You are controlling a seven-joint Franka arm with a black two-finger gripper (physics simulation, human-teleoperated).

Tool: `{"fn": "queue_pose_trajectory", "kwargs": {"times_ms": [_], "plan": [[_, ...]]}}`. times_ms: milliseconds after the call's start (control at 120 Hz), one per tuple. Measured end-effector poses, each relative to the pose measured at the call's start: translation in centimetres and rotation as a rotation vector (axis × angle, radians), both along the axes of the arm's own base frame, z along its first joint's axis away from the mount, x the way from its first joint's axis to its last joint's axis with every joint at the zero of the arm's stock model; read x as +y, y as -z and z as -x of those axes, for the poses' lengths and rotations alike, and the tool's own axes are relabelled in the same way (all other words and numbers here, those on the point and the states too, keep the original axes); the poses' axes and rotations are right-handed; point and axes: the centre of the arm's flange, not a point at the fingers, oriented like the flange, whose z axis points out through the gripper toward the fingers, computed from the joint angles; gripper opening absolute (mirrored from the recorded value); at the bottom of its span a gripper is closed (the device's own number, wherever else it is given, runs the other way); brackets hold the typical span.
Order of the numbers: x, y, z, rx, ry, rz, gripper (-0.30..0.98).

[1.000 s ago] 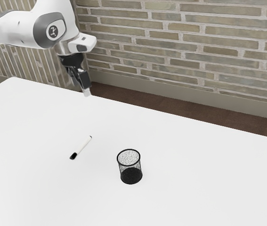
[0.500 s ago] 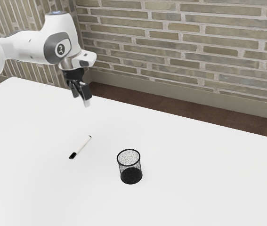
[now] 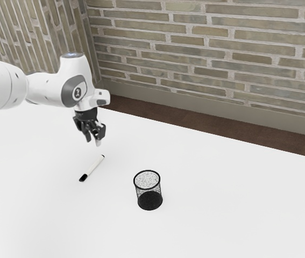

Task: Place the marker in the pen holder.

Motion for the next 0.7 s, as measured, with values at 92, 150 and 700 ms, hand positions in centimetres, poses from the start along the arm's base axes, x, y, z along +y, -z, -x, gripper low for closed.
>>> {"fn": "queue_pose_trajectory", "kwargs": {"times_ms": [92,150,700], "plan": [[0.5,2.8,-0.3,0.014,-0.039,0.001,0.25],[0.8,4.3,-0.5,0.021,-0.059,0.001,0.24],[1.0,9.7,-2.0,0.019,-0.154,-0.008,0.2]]}}
